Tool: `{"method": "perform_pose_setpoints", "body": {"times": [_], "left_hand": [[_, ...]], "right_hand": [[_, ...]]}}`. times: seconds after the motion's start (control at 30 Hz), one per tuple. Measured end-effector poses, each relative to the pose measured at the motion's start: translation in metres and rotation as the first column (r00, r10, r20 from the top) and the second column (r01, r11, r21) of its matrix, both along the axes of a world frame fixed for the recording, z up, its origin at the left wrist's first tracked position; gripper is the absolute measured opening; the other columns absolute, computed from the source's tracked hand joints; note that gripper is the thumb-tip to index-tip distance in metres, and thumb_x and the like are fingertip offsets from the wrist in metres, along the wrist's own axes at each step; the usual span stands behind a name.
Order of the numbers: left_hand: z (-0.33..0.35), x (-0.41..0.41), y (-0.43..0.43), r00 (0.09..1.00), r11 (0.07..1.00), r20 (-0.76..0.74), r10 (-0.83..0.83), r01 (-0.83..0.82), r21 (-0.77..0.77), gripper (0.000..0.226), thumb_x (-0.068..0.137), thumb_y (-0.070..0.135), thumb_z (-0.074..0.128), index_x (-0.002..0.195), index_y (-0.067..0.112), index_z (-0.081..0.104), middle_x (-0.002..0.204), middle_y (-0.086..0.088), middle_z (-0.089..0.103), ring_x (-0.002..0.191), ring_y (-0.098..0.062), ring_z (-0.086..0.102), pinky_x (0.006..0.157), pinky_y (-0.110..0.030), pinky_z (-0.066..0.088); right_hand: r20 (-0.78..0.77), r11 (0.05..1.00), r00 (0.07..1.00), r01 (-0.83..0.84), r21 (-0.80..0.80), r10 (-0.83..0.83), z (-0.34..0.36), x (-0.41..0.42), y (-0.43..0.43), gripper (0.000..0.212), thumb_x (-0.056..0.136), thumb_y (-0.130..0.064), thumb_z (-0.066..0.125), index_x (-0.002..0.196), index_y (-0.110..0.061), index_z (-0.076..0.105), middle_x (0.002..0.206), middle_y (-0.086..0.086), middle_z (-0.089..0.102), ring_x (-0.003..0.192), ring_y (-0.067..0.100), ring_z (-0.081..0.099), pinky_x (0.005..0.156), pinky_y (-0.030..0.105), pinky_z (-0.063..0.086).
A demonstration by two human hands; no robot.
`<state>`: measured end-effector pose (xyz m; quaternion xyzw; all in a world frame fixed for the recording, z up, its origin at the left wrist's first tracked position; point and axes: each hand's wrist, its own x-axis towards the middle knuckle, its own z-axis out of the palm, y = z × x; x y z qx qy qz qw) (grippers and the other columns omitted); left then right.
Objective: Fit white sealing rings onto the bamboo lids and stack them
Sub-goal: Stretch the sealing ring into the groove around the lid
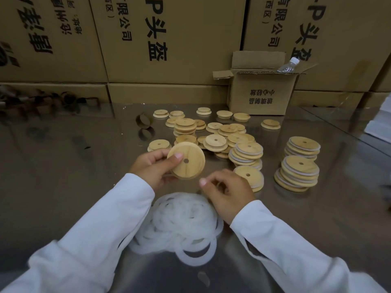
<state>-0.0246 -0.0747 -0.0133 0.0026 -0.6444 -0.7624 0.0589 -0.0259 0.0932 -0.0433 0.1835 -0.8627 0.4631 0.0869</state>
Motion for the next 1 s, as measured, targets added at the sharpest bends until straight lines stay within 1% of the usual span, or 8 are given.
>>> {"method": "perform_pose_setpoints", "body": {"times": [0.1,0.33,0.47,0.57,0.7,0.77,0.9,1.0], "left_hand": [[0.001,0.0,0.0,1.0,1.0,0.025,0.011,-0.012,0.023,0.008,0.085,0.009,0.056,0.083,0.005,0.063,0.072,-0.005,0.067,0.059,-0.01,0.066,0.053,-0.02,0.054],[-0.002,-0.004,-0.002,0.998,0.998,0.013,0.06,-0.06,0.008,0.008,0.087,0.01,0.055,0.084,0.007,0.062,0.08,-0.007,0.064,0.071,-0.016,0.063,0.057,-0.021,0.056],[-0.005,-0.005,-0.003,0.998,0.998,0.005,0.057,-0.057,-0.001,0.007,0.086,0.01,0.056,0.082,0.008,0.062,0.08,-0.007,0.064,0.075,-0.018,0.062,0.061,-0.024,0.056],[-0.006,-0.004,-0.003,0.999,0.999,0.02,0.038,-0.039,0.006,0.007,0.085,0.011,0.057,0.079,0.008,0.06,0.08,-0.008,0.062,0.072,-0.018,0.063,0.056,-0.026,0.057],[-0.007,-0.004,-0.004,0.997,1.0,0.081,-0.01,0.008,0.024,0.009,0.085,0.011,0.058,0.078,0.006,0.056,0.089,-0.017,0.059,0.087,-0.03,0.062,0.061,-0.037,0.059],[-0.007,-0.005,-0.005,0.993,0.999,0.122,-0.007,0.0,0.054,0.008,0.087,0.009,0.055,0.082,0.003,0.054,0.093,-0.021,0.057,0.09,-0.035,0.06,0.062,-0.041,0.058],[-0.006,-0.004,-0.005,0.982,0.997,0.185,-0.046,0.033,0.074,0.006,0.09,0.008,0.052,0.088,0.003,0.054,0.086,-0.018,0.057,0.075,-0.03,0.06,0.05,-0.037,0.057],[-0.004,-0.002,-0.002,0.973,0.992,0.205,-0.107,0.09,0.089,0.01,0.09,0.011,0.051,0.093,0.003,0.056,0.086,-0.015,0.059,0.077,-0.028,0.061,0.053,-0.041,0.057]], "right_hand": [[0.025,0.977,0.998,-0.068,0.202,0.064,-0.002,0.003,-0.002,0.013,0.08,-0.043,0.061,0.074,-0.033,0.066,0.076,-0.011,0.047,0.068,0.0,0.045,0.061,0.015,0.032],[-0.039,0.962,0.994,-0.084,0.258,0.097,0.003,0.009,-0.007,0.027,0.073,-0.055,0.06,0.092,-0.037,0.061,0.084,-0.015,0.047,0.085,0.0,0.043,0.07,0.018,0.037],[-0.008,0.946,0.988,-0.148,0.288,0.157,0.004,0.011,-0.013,0.015,0.074,-0.048,0.063,0.085,-0.037,0.061,0.085,-0.016,0.044,0.088,0.003,0.042,0.074,0.023,0.036],[0.04,0.964,0.982,-0.188,0.189,0.184,0.003,0.011,-0.015,0.004,0.078,-0.032,0.066,0.079,-0.035,0.063,0.087,-0.012,0.048,0.09,0.006,0.046,0.077,0.02,0.037],[0.042,0.976,0.975,-0.219,-0.006,0.219,0.003,0.014,-0.016,0.024,0.077,-0.013,0.068,0.068,-0.034,0.059,0.087,-0.01,0.052,0.091,0.007,0.05,0.08,0.015,0.038],[0.039,0.971,0.975,-0.216,-0.098,0.221,0.005,0.016,-0.016,0.026,0.077,-0.01,0.068,0.068,-0.032,0.06,0.085,-0.008,0.054,0.086,0.005,0.053,0.078,0.012,0.039],[0.002,0.931,0.992,-0.119,-0.346,0.127,0.013,0.011,-0.013,0.022,0.079,-0.002,0.065,0.072,-0.023,0.063,0.075,-0.005,0.063,0.072,0.003,0.056,0.072,0.014,0.046],[0.049,0.863,0.999,0.01,-0.505,0.017,0.018,0.005,-0.009,0.02,0.08,-0.001,0.064,0.073,-0.019,0.064,0.071,-0.004,0.064,0.063,-0.001,0.056,0.064,0.009,0.046]]}}
